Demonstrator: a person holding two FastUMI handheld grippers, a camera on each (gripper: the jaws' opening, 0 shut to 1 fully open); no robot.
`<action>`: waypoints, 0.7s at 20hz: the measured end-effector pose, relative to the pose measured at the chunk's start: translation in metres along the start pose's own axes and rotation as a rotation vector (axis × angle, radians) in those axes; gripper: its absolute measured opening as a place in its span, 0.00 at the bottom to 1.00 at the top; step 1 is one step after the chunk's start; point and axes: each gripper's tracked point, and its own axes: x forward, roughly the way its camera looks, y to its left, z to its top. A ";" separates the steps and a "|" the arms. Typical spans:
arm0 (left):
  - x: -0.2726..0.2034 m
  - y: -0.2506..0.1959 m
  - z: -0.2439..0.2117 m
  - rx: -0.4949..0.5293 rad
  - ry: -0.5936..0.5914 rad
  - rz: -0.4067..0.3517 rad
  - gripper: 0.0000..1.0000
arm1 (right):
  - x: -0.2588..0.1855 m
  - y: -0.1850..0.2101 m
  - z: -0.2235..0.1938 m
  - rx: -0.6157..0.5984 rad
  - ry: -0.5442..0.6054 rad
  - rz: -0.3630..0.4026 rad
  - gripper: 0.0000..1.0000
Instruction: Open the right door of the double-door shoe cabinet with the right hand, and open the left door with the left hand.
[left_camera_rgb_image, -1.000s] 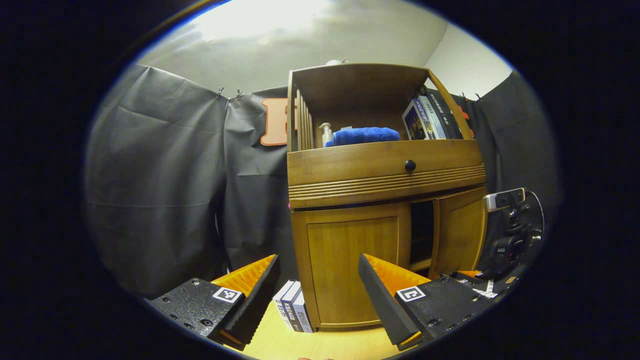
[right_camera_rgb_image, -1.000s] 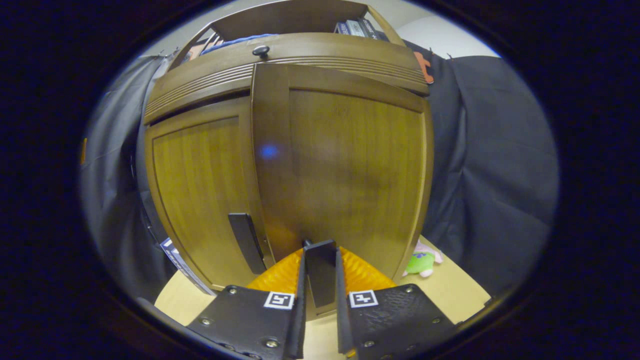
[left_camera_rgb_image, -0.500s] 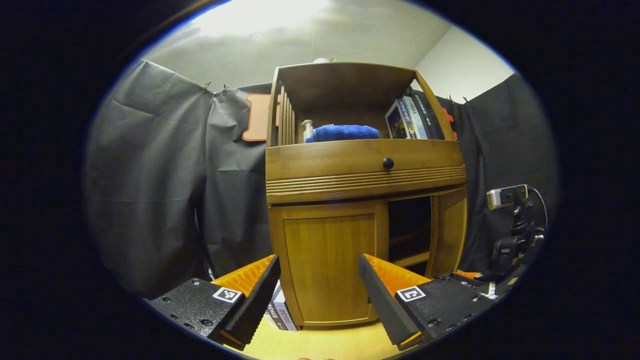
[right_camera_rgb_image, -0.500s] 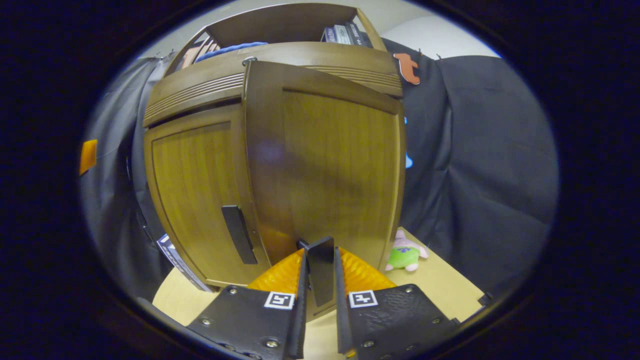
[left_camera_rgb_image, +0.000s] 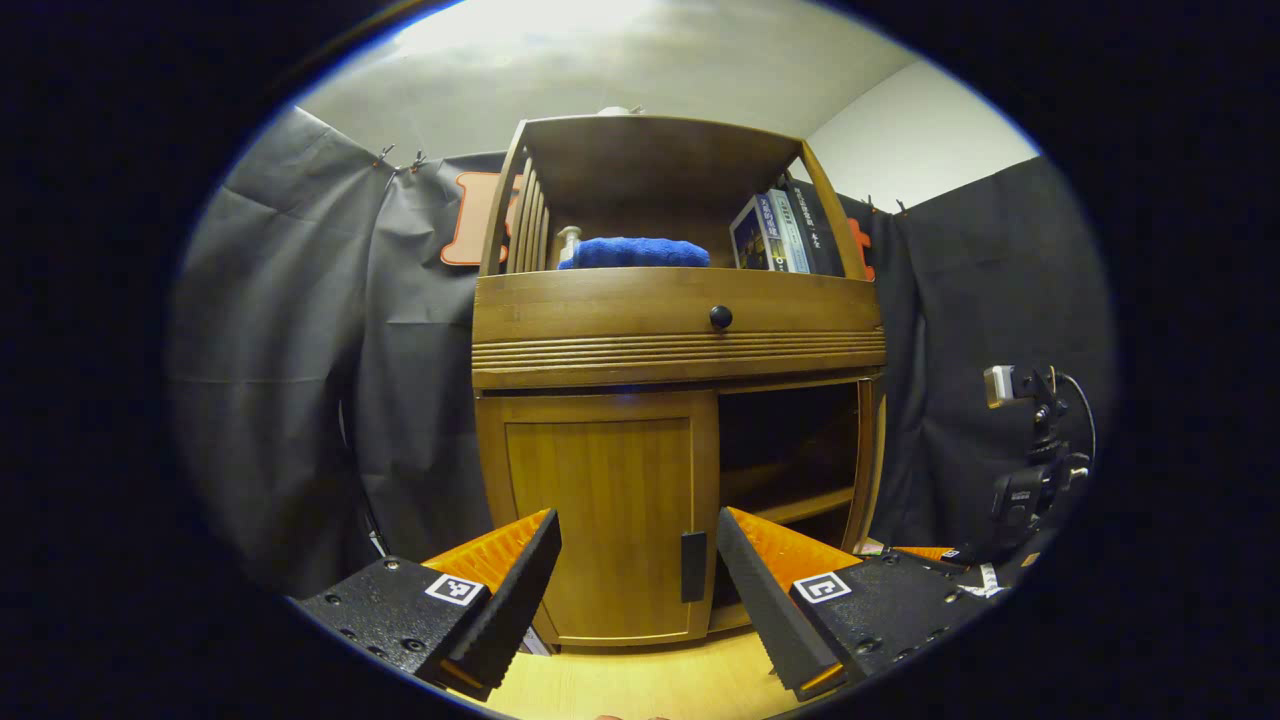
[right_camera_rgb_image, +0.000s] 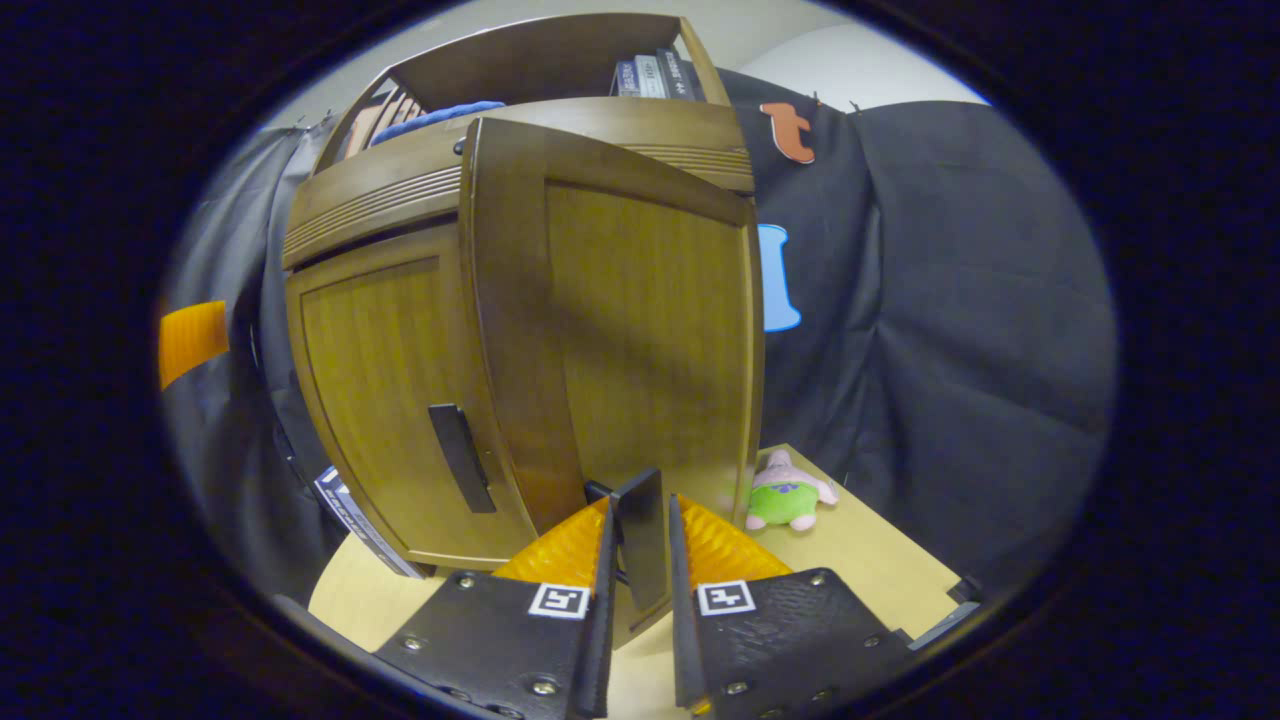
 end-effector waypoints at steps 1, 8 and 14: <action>0.001 -0.003 0.000 -0.001 0.000 -0.011 0.95 | -0.002 -0.004 0.001 -0.003 -0.003 -0.008 0.25; 0.005 -0.037 -0.008 -0.033 0.022 -0.101 0.95 | -0.022 -0.047 0.001 -0.017 -0.019 -0.089 0.25; 0.008 -0.056 -0.011 -0.029 0.023 -0.151 0.95 | -0.039 -0.088 0.010 -0.025 -0.068 -0.162 0.25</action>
